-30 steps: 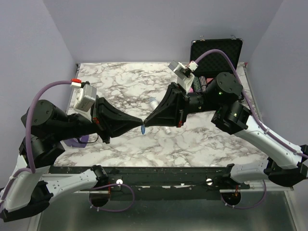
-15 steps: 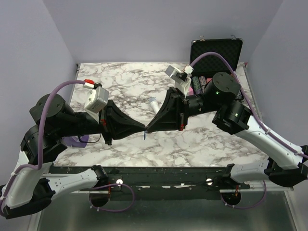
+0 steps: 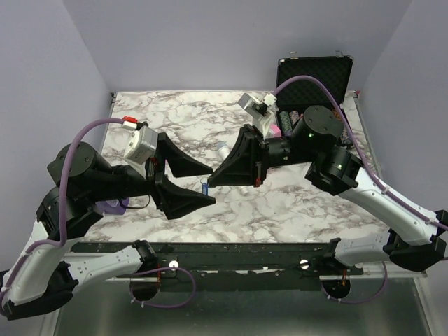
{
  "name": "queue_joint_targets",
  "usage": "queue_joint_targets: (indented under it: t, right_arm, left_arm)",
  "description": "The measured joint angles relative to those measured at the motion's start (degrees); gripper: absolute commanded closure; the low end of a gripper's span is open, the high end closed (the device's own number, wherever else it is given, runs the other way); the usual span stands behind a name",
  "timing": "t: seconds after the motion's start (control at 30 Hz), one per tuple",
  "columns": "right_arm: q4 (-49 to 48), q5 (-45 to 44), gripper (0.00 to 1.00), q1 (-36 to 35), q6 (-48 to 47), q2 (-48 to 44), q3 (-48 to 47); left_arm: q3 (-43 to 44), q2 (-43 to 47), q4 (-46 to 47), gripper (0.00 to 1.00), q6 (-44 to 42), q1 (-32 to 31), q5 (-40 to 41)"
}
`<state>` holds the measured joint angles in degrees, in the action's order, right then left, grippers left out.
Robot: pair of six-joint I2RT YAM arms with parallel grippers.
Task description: Remove the keys from the keyring
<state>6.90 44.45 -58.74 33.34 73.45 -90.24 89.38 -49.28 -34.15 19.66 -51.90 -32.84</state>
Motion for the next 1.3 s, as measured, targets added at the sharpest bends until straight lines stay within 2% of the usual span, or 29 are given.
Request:
queue_joint_targets:
  t: [0.23,0.5,0.63,0.9,1.3]
  right_arm:
    - [0.0,-1.1,0.99,0.0,0.0,0.1,0.3]
    - [0.0,-1.4,0.99,0.0,0.0,0.1,0.4]
    - [-0.2,-1.7,0.99,0.0,0.0,0.1,0.4]
    - [-4.4,-2.5,0.99,0.0,0.7,0.1,0.3]
    - [-12.3,-2.4,0.99,0.0,4.6,1.9,-0.8]
  left_arm:
    - [-2.1,2.6,3.9,0.08,1.6,0.0,4.3]
    - [-6.7,8.8,8.8,0.09,3.7,0.0,15.3]
    - [-12.6,12.9,13.0,0.13,5.9,0.0,18.6]
    - [-21.8,17.4,24.5,0.22,12.0,0.0,19.1]
    - [-27.5,17.9,40.9,0.37,20.2,0.0,15.9]
